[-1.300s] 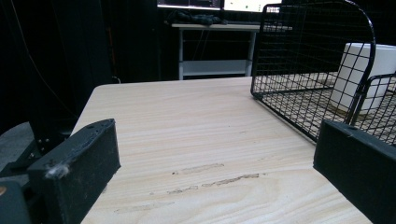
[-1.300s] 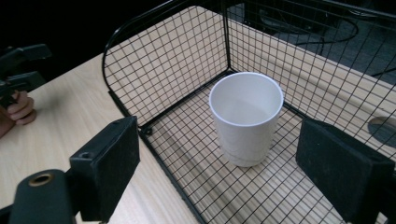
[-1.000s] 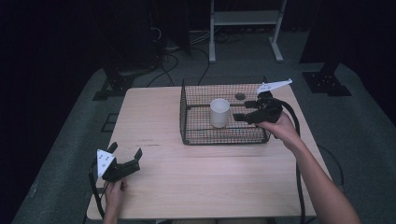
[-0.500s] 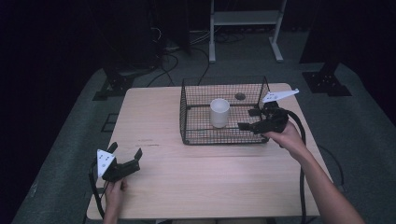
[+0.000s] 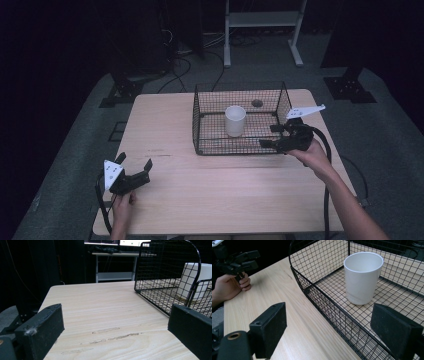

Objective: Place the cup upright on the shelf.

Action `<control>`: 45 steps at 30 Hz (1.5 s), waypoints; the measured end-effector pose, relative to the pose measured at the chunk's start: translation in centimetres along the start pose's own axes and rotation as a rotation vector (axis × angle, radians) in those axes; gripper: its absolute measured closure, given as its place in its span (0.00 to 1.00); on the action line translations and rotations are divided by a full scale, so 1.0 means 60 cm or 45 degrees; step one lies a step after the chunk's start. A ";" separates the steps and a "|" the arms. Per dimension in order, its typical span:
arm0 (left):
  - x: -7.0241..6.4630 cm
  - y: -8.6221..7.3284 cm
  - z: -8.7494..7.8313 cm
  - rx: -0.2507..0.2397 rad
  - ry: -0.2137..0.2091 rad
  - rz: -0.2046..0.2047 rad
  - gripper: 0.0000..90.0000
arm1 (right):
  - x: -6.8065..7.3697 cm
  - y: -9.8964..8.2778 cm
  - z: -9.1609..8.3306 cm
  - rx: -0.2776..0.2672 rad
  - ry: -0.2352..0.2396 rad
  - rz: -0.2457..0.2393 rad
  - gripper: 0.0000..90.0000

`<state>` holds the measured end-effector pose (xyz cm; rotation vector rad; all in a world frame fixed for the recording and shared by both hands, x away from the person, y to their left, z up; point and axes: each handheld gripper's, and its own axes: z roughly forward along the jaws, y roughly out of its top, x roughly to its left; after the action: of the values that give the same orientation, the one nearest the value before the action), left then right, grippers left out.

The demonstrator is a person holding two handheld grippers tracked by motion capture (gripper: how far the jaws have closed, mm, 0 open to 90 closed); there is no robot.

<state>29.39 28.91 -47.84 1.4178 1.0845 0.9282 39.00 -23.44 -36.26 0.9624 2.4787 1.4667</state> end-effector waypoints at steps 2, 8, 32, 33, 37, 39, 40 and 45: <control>0.000 0.000 0.000 0.001 0.000 -0.001 0.00 | 0.002 -0.006 -0.002 -0.008 -0.005 -0.006 0.14; 0.000 0.000 0.000 0.001 0.000 0.002 0.00 | 0.006 -0.027 -0.008 -0.023 0.009 0.006 0.14; -0.001 0.000 0.000 0.002 0.004 0.007 0.00 | 0.021 -0.079 -0.013 0.001 0.005 -0.009 0.14; -0.001 0.000 0.000 0.002 0.003 0.007 0.00 | 0.021 -0.080 -0.014 0.002 0.001 -0.011 0.14; -0.001 0.000 0.000 0.002 0.003 0.006 0.00 | 0.023 -0.089 -0.019 -0.001 -0.021 -0.024 0.14; -0.001 0.000 0.000 0.002 0.003 0.007 0.00 | 0.021 -0.096 -0.020 -0.003 -0.018 -0.011 0.14; -0.001 0.000 0.000 0.002 0.004 0.007 0.00 | 0.021 -0.099 -0.021 -0.002 -0.020 -0.010 0.14; -0.001 0.000 0.000 0.003 0.004 0.008 0.00 | 0.024 -0.109 -0.025 -0.003 -0.028 -0.010 0.14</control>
<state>29.38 28.85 -47.84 1.4225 1.0846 0.9340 34.22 -25.95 -40.52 0.9618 2.4624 1.4484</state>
